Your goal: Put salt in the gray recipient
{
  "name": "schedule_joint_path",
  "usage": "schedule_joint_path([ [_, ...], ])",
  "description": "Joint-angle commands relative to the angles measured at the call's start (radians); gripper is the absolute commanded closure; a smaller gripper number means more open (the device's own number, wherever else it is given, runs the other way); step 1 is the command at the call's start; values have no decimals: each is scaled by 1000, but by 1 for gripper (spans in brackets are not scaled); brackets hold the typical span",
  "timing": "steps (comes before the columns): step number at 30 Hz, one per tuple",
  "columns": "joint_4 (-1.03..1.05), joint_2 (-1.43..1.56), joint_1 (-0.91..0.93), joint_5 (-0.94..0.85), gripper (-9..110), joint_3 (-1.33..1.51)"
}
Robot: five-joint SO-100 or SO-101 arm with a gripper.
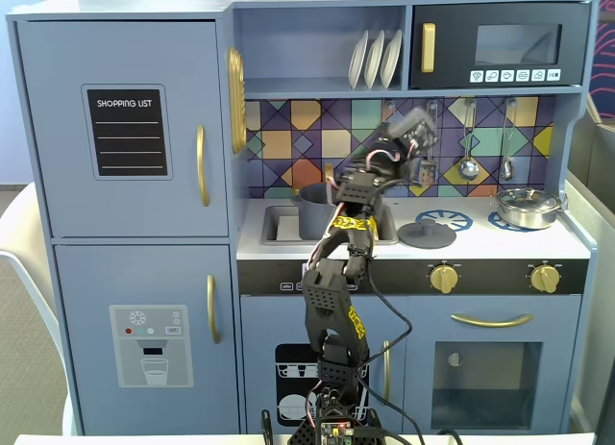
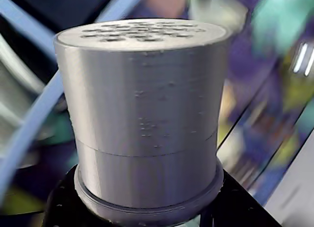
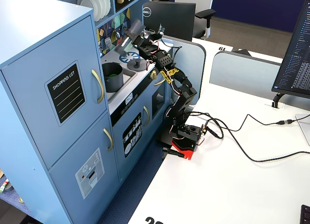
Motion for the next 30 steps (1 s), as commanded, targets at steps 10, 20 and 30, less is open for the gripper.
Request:
schedule_joint_path([
  [10, 183, -89, -449, 908, 101, -299],
  [20, 127, -166, -532, 1220, 101, -360],
  [30, 509, -258, -511, 1321, 101, -506],
])
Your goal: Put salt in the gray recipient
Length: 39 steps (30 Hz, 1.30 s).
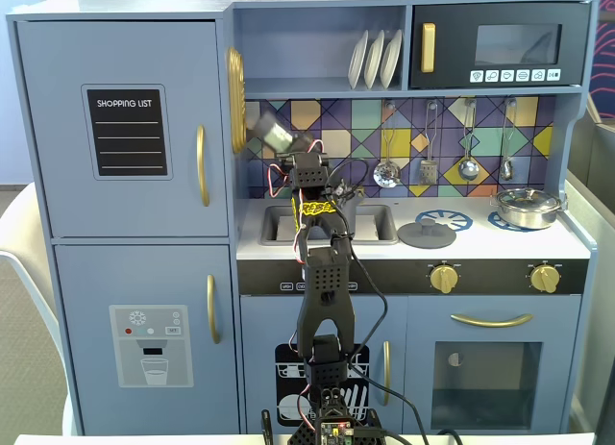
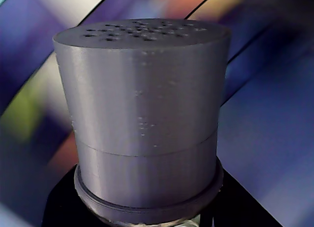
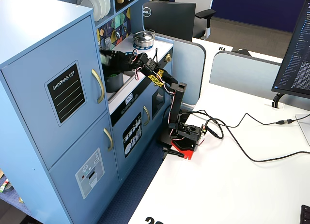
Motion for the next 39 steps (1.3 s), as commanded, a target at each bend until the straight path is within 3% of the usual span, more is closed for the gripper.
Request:
schedule_joint_path([
  [1, -67, 41, -8, -6, 101, -20],
  [4, -344, 87, -34, -67, 101, 78],
  [6, -413, 78, -43, -94, 101, 55],
  [8, -353, 49, -26, -92, 101, -8],
  [13, 57, 0, 54, 29, 101, -117],
  [16, 138, 6, 67, 57, 101, -86],
  [25, -394, 57, -34, -58, 101, 17],
  [34, 55, 28, 60, 81, 101, -35],
  [36, 32, 29, 49, 81, 101, -14],
  [39, -173, 49, 12, 12, 101, 25],
])
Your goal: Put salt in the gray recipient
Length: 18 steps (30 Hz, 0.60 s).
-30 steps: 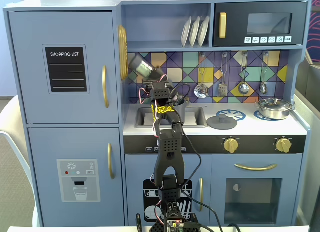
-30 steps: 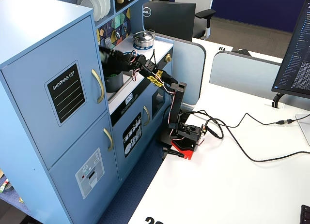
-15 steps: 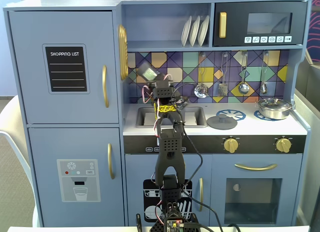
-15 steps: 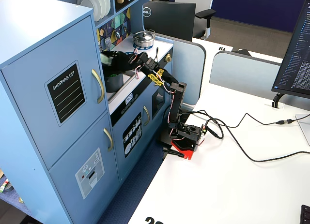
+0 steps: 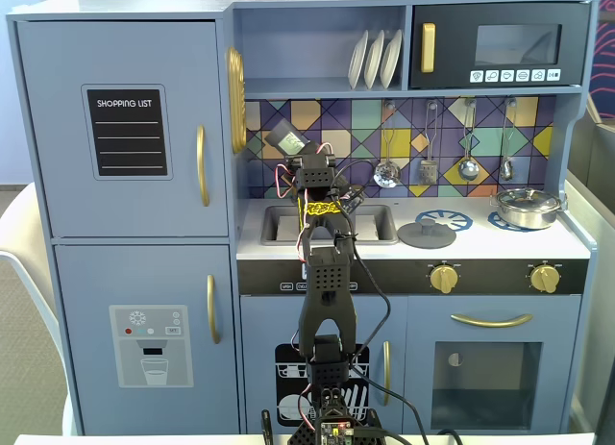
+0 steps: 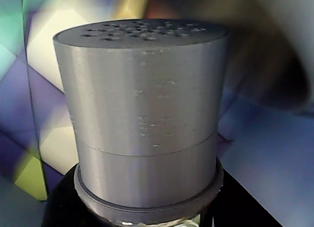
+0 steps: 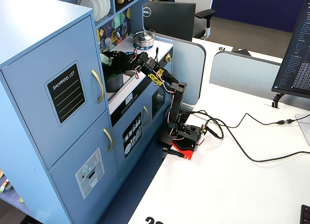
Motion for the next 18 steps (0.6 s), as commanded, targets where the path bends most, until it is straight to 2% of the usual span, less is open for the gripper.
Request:
schedule_joint_path([
  [1, -230, 49, -49, -84, 100, -3],
  [3, -337, 37, -66, -169, 101, -34],
  [7, -319, 26, 5, -439, 101, -110],
  [11, -278, 84, 187, -963, 101, -61],
  [16, -273, 84, 494, -1698, 101, -89],
  [18, -308, 51, 621, -1930, 101, -132],
])
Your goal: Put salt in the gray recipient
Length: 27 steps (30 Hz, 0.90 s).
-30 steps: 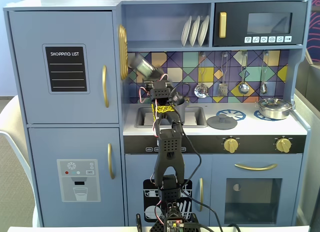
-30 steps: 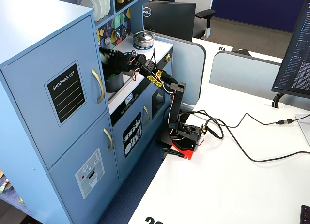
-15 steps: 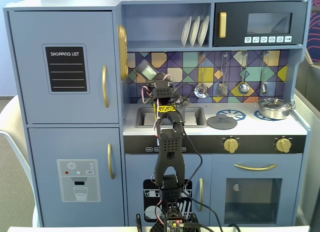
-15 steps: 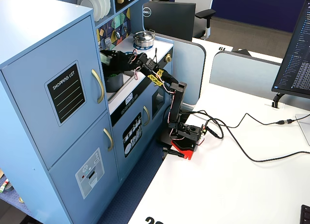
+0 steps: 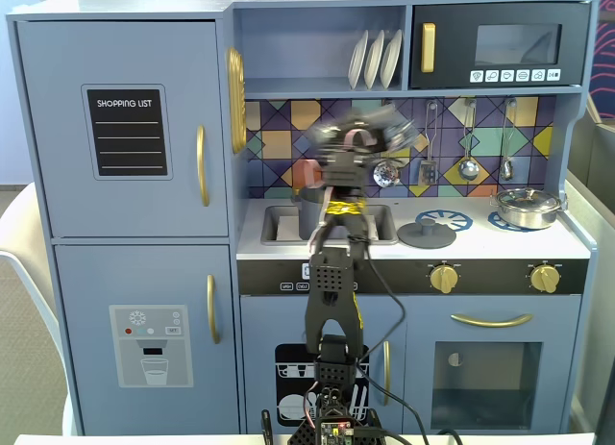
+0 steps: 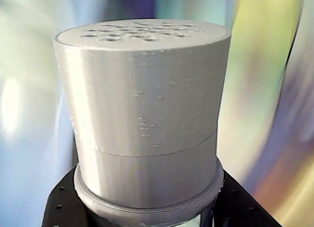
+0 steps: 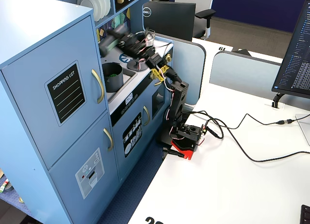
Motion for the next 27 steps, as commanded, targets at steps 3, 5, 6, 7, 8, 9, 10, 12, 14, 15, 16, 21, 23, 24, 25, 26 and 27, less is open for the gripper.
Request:
schedule_joint_path([
  [3, -92, -17, 379, -928, 101, -144],
  [5, -104, -23, 434, -1072, 101, -117],
  [6, -127, -20, 454, -1101, 101, -87],
  [7, -161, -18, 474, -1138, 101, -46],
  [8, -206, -18, 494, -1175, 101, -3],
  [9, -252, -18, 503, -1197, 101, 43],
  [10, -287, -15, 509, -1206, 101, 86],
  [12, -347, -15, 517, -1218, 101, 166],
  [14, -413, -14, 523, -1226, 101, 250],
  [15, -449, -14, 526, -1239, 101, 293],
  [16, -476, -14, 526, -1241, 101, 327],
  [21, -549, -28, 526, -1221, 101, 428],
  [23, -575, -40, 528, -1215, 101, 449],
  [24, -583, -48, 529, -1204, 101, 453],
  [25, -586, -57, 531, -1195, 101, 454],
  [26, -592, -66, 534, -1189, 101, 456],
  [27, -600, -74, 535, -1181, 101, 456],
])
